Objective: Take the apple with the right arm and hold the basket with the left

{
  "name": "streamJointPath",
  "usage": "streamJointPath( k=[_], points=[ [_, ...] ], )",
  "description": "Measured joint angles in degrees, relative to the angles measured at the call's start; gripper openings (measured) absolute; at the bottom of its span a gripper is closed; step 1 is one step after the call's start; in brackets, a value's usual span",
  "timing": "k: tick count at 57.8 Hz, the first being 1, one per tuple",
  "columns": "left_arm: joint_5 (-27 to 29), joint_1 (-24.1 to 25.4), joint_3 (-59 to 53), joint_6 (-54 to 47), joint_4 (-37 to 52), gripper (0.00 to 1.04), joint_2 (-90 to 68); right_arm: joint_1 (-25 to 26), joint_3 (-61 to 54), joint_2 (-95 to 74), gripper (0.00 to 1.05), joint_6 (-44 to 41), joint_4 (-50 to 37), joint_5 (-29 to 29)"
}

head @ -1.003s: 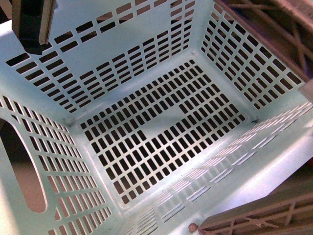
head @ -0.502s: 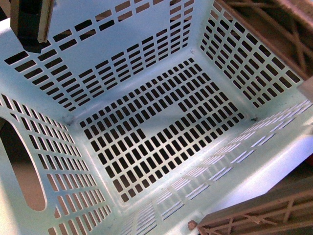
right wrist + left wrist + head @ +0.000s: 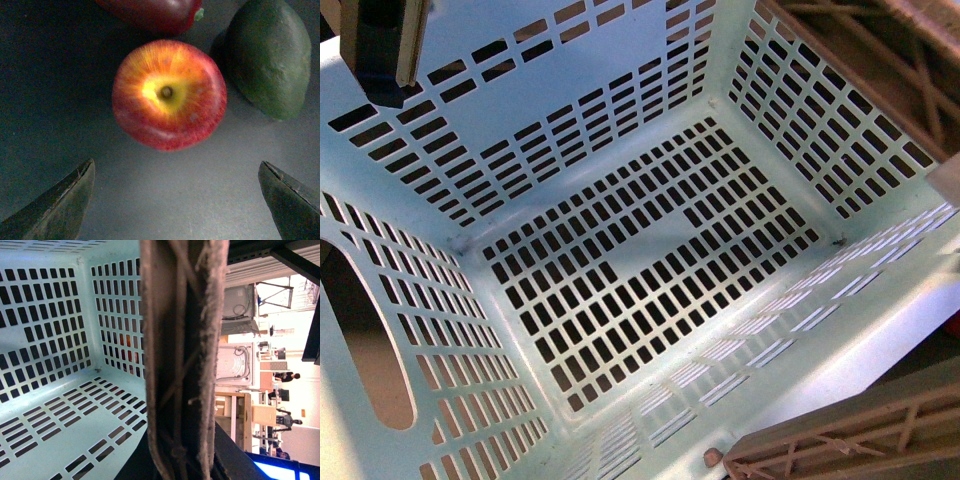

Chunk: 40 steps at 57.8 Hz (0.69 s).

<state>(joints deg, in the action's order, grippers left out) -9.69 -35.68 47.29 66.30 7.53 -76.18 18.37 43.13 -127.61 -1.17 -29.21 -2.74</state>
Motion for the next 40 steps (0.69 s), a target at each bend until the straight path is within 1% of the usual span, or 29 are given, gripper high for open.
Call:
streamJointPath(
  k=[17, 35, 37, 38, 40],
  points=[
    [0.0, 0.0, 0.0, 0.0, 0.0, 0.08, 0.0, -1.9, 9.1, -5.9, 0.96, 2.9, 3.0, -1.9],
    [0.0, 0.0, 0.0, 0.0, 0.0, 0.08, 0.0, -1.8, 13.6, -10.7, 0.96, 4.6, 4.5, -3.7],
    [0.0, 0.0, 0.0, 0.0, 0.0, 0.08, 0.0, -1.8, 13.6, -10.8, 0.93, 4.7, 4.5, -3.7],
    [0.0, 0.0, 0.0, 0.0, 0.0, 0.08, 0.0, -1.7, 13.6, -11.0, 0.90, 4.7, 4.5, -3.7],
    [0.0, 0.0, 0.0, 0.0, 0.0, 0.08, 0.0, -1.7, 13.6, -11.0, 0.87, 4.9, 4.5, -3.6]
  ],
)
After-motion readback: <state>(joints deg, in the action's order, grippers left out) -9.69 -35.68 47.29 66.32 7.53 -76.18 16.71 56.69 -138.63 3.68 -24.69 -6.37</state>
